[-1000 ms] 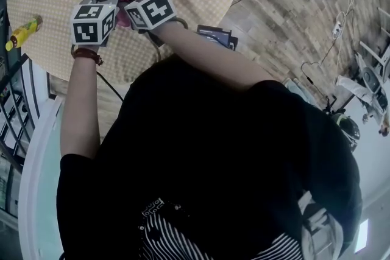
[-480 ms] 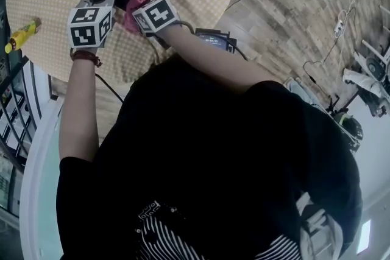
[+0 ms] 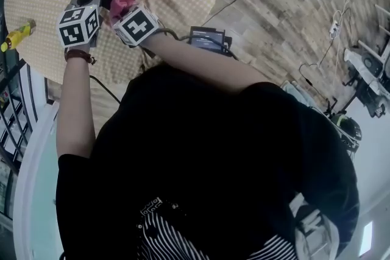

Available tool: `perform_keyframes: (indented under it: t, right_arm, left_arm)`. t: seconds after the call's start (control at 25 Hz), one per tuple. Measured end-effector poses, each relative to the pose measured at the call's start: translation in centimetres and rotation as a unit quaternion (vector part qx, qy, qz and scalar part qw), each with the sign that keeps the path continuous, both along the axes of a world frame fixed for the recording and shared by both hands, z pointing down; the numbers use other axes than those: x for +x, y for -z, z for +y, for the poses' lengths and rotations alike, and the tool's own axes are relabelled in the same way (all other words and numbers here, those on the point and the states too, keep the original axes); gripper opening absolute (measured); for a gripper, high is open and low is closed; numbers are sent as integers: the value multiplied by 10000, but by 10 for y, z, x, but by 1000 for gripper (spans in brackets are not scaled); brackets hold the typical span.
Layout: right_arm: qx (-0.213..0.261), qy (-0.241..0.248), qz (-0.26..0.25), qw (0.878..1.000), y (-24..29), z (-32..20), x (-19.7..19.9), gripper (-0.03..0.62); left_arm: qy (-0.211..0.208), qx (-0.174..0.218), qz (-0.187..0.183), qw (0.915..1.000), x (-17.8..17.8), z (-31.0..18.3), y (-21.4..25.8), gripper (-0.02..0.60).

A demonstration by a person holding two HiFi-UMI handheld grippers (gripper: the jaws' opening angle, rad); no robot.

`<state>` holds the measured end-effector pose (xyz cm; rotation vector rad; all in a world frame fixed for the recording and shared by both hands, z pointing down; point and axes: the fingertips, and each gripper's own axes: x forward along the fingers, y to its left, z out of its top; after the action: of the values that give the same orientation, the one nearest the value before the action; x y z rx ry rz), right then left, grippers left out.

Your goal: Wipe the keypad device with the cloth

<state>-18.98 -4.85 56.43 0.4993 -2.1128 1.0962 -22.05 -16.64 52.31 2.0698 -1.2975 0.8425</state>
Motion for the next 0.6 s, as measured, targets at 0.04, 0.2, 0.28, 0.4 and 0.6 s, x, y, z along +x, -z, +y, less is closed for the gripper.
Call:
perform_keyframes:
  t: [0.04,0.2,0.28,0.4,0.6]
  right_arm:
    - [42,81,-64,9999,9,4,3,44]
    - [171,342,-397,9985,43,18,16,44]
    - [80,297,-500,9983,58,24,24,44]
    - [76,385,-669,9970,85,30,37,44]
    - [265,491,-1054,9929,134,28,69,43]
  left_arm:
    - [240,88,99,9996,-4,0,7,3]
    - [900,448,489,9937,-13,18,44,3]
    - [907,531,657,9923,-6,42,61,3]
    - [1058,591,924,9883,10,81,82,3]
    - [1472,766,1422,9758,51,112,121,3]
